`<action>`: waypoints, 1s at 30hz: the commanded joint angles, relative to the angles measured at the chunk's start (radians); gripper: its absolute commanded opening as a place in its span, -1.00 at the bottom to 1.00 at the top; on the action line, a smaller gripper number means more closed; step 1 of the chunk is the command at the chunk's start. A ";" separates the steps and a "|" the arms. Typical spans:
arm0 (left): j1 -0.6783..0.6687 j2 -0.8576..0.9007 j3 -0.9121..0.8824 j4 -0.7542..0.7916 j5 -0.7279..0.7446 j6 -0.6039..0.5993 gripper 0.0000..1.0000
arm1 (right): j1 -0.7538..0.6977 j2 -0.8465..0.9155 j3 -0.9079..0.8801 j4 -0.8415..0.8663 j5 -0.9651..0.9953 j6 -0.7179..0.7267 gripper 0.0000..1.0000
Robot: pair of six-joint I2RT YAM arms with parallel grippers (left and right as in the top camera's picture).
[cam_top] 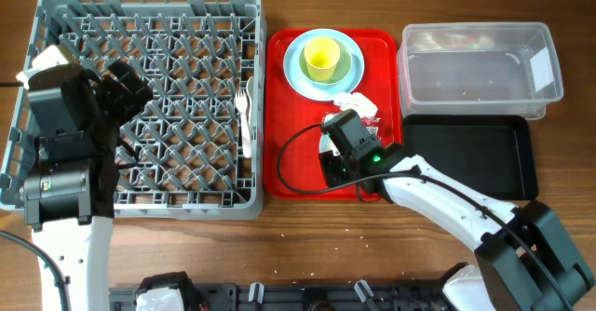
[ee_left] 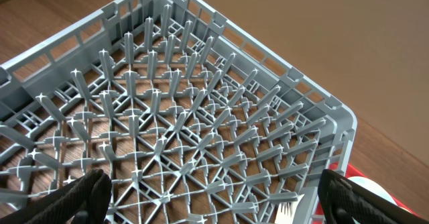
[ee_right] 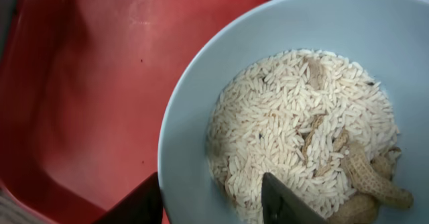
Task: Sort waste into correct bins and load items into the dishwasher rack
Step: 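Reach the right gripper to the rim of the rice bowl, then grip the light-blue rice bowl rim with the right gripper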
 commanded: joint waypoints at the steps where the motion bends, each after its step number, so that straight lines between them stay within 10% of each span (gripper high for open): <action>1: 0.006 0.000 0.005 0.002 -0.006 -0.002 1.00 | 0.002 0.013 -0.003 -0.037 -0.076 0.082 -0.24; 30: 0.006 0.000 0.005 0.002 -0.006 -0.002 1.00 | 0.104 -0.017 -0.002 0.029 0.113 0.208 -0.64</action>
